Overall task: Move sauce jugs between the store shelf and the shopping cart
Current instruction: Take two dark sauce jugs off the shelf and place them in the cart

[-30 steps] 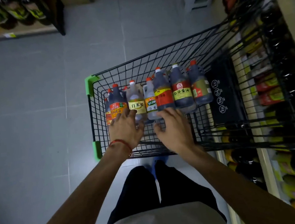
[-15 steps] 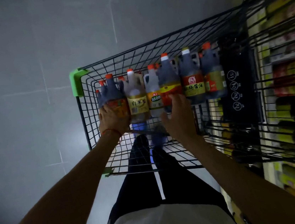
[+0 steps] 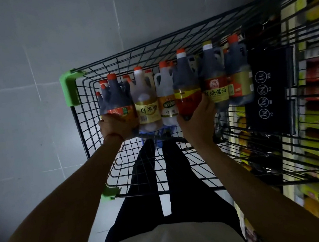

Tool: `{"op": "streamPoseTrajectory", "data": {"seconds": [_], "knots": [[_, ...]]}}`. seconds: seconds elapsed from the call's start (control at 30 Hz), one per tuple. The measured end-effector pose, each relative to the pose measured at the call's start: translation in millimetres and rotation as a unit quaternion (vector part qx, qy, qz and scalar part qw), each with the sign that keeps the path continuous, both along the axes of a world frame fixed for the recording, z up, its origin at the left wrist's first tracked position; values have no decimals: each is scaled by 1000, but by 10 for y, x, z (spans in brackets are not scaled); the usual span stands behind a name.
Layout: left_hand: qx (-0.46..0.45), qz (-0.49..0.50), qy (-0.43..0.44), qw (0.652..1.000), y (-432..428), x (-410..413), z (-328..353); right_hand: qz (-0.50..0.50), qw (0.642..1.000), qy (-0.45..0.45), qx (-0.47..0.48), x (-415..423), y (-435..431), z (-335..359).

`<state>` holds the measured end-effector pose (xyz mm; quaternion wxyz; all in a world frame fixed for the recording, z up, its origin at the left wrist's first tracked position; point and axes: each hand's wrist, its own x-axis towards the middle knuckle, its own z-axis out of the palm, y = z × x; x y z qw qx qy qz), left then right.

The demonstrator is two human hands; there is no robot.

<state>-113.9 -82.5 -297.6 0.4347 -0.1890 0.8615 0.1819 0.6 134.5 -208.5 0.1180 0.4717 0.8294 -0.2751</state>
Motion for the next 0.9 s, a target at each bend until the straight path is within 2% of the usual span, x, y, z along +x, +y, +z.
{"op": "streamPoseTrajectory", "data": {"seconds": [0.07,0.17,0.27,0.43,0.57,0.67,0.9], "knots": [[-12,4,-7,1000,-157,-6,-265,-4,1000,-12,10,-39,20,-41],[38,111,1,993,58,-32,352,-4,999,-34,15,-101,65,-75],[77,144,-7,987,182,6,595,-14,999,-40,12,-136,112,-92],[104,144,47,983,254,103,770,-30,998,-55,-8,-204,100,-86],[98,83,80,988,333,110,842,-22,998,-54,-19,-231,13,-48],[84,57,87,991,316,116,841,-21,998,-46,-28,-249,-25,-34],[99,68,78,990,324,135,854,-25,998,-52,-39,-294,-35,-48]]}}
